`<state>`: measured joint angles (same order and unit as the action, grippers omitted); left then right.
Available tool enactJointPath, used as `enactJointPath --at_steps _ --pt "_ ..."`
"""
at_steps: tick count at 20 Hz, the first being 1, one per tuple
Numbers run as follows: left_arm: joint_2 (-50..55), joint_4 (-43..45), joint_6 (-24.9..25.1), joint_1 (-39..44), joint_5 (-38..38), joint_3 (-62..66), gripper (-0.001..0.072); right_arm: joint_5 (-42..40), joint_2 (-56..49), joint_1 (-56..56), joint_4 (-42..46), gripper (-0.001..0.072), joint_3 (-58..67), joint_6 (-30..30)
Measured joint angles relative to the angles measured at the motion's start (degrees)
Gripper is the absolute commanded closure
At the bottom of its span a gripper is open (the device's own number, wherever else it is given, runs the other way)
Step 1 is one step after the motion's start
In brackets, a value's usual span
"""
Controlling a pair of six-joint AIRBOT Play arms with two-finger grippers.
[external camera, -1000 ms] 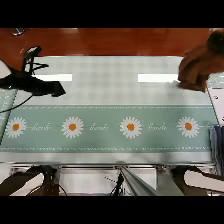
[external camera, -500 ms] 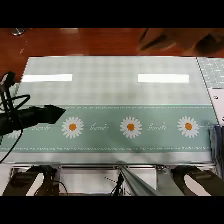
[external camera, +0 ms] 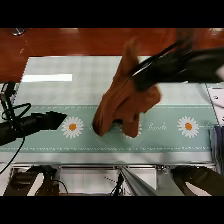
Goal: Fold the shirts.
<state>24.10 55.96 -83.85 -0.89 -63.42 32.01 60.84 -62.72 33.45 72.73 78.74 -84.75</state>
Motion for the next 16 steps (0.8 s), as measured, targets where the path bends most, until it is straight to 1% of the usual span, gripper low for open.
enactJointPath --at_steps 3,4,5,6,8,10,11,13,16 --pt "-0.1 -0.1 0.0 0.0 0.0 -1.3 0.0005 -3.4 -9.0 6.2 -3.2 0.0678 -3.6 -1.2" --pt "-0.2 -0.1 0.0 0.0 -0.1 -1.6 0.0005 -5.0 -12.1 7.6 -5.2 0.0489 -4.2 -1.4" --pt "-0.2 -0.1 0.0 0.0 -0.1 -1.9 0.0005 -6.3 -14.7 8.5 -7.6 0.0071 -4.6 -1.7" --pt "-0.2 -0.1 0.0 0.0 -0.1 -2.0 0.0005 -7.7 -16.8 8.9 -10.4 0.0093 -4.9 -1.5" --pt "-0.2 -0.1 0.0 0.0 -0.2 -2.2 0.0005 -9.1 -19.2 8.2 -15.6 0.0093 -4.8 -0.3" --pt "-0.2 -0.1 0.0 0.0 -0.6 -2.3 0.0005 -8.9 -18.8 4.3 -17.7 0.0093 -3.8 0.5" --pt "-0.2 -0.1 0.0 0.0 -1.1 -2.4 0.0005 -7.5 -17.7 1.3 -18.2 0.0093 -3.4 0.7" --pt "0.0 -0.1 0.0 0.0 -2.5 -2.4 0.0005 -4.3 -14.1 -7.0 -17.7 0.0093 -2.7 1.0" --pt "2.5 -0.2 -2.1 -0.1 -3.7 -3.1 0.0006 1.8 -6.1 -22.5 -12.0 0.0094 -4.9 0.6"
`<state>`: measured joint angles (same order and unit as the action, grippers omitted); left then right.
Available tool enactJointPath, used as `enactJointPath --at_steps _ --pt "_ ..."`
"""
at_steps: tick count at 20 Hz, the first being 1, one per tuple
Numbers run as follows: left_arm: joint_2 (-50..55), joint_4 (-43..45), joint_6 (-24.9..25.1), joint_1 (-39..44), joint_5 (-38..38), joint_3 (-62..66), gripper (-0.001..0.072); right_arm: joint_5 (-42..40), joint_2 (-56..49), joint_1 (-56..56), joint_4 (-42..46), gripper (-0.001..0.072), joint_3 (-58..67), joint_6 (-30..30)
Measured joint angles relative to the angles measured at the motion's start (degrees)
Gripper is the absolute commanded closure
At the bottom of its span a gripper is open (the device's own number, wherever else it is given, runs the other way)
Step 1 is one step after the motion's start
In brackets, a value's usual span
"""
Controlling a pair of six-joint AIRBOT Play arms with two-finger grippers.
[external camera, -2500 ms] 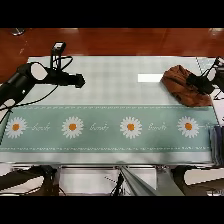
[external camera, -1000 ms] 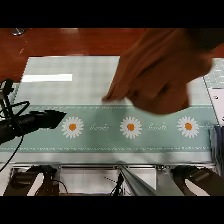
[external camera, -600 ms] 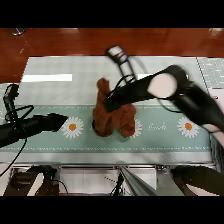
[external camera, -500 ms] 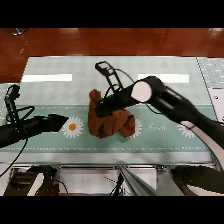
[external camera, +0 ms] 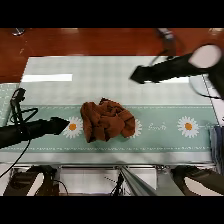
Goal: Fold the shirts.
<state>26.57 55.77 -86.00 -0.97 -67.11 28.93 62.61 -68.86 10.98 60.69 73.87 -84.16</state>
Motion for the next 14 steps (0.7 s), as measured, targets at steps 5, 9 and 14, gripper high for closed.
enactJointPath --at_steps 5,9,14 --pt "13.9 -18.1 11.0 0.2 2.1 -1.5 0.0006 3.9 14.6 -19.4 3.3 0.0094 -19.4 -1.4" --pt "28.4 -30.3 23.2 3.1 2.5 0.1 0.0033 3.5 20.7 -20.5 1.3 0.0094 -37.3 -1.4" --pt "42.2 -34.0 31.7 4.3 -3.2 5.6 0.0685 -3.8 22.6 -12.5 -3.8 0.0094 -47.8 -2.4"
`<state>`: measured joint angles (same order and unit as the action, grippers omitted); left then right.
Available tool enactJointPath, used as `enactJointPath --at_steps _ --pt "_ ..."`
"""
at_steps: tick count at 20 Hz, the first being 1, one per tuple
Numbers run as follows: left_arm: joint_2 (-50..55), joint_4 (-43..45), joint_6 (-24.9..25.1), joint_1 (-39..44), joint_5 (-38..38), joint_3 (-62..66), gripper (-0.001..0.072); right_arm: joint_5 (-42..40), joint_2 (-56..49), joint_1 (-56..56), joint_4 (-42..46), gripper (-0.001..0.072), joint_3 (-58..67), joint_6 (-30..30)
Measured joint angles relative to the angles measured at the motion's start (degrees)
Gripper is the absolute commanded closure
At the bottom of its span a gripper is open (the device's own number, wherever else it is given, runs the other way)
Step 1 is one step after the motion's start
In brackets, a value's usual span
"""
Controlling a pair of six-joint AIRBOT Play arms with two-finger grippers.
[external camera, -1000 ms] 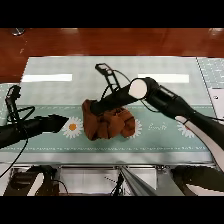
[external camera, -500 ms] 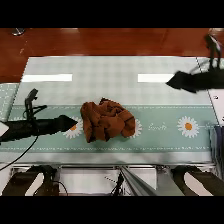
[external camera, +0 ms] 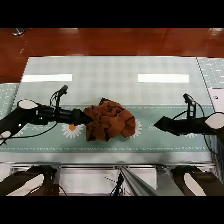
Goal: Fold the shirts.
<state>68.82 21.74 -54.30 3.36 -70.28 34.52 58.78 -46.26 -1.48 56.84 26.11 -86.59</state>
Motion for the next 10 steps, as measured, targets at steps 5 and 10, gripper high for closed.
enactJointPath --at_steps 5,10 --pt "3.0 0.6 2.5 -5.0 -4.9 4.0 0.0685 -8.7 -5.7 11.2 -7.8 0.0094 -1.5 0.3" --pt "3.5 0.9 2.3 -6.3 -6.7 4.8 0.0685 -14.3 -17.7 22.2 -12.4 0.0094 3.9 1.9"
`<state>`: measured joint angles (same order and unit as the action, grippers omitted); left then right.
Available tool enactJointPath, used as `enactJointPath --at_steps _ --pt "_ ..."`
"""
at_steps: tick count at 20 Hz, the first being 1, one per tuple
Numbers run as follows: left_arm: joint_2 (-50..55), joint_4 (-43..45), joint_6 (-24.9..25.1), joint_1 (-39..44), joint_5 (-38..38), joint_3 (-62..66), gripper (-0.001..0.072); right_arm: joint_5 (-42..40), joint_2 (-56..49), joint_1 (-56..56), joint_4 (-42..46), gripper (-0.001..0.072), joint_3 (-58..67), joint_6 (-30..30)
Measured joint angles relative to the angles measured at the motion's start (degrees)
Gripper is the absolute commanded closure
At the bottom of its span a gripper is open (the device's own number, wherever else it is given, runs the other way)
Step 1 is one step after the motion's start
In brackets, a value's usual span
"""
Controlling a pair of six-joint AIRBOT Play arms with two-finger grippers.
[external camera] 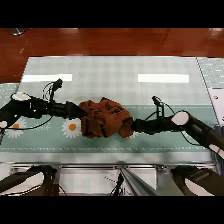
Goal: Fold the shirts.
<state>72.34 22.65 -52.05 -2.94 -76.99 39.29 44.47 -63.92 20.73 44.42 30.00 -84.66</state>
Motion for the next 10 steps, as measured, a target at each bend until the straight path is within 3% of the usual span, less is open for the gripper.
enactJointPath --at_steps 1,2,3,4,7,10 --pt "0.0 0.0 0.0 0.3 -0.1 0.1 0.0685 -0.7 -2.6 1.9 -0.6 0.0127 1.6 0.1" --pt "0.1 0.0 0.0 0.6 -0.1 0.1 0.0685 -1.1 -4.8 3.5 -1.2 0.0303 3.1 0.2" --pt "0.1 0.0 0.0 1.0 -0.2 0.1 0.0685 -1.9 -7.1 5.1 -1.4 0.0589 4.7 0.3" --pt "0.1 0.0 0.0 1.4 -0.1 0.2 0.0685 -2.1 -9.1 6.4 -1.7 0.0683 6.4 0.5" --pt "-0.3 0.0 -0.5 1.3 -0.2 0.8 0.0685 -1.0 -11.9 7.6 -1.3 0.0684 11.9 2.2" --pt "-3.3 -3.6 -1.0 -1.5 -3.5 4.8 0.0686 5.7 -9.5 3.4 5.7 0.0684 22.6 1.9"
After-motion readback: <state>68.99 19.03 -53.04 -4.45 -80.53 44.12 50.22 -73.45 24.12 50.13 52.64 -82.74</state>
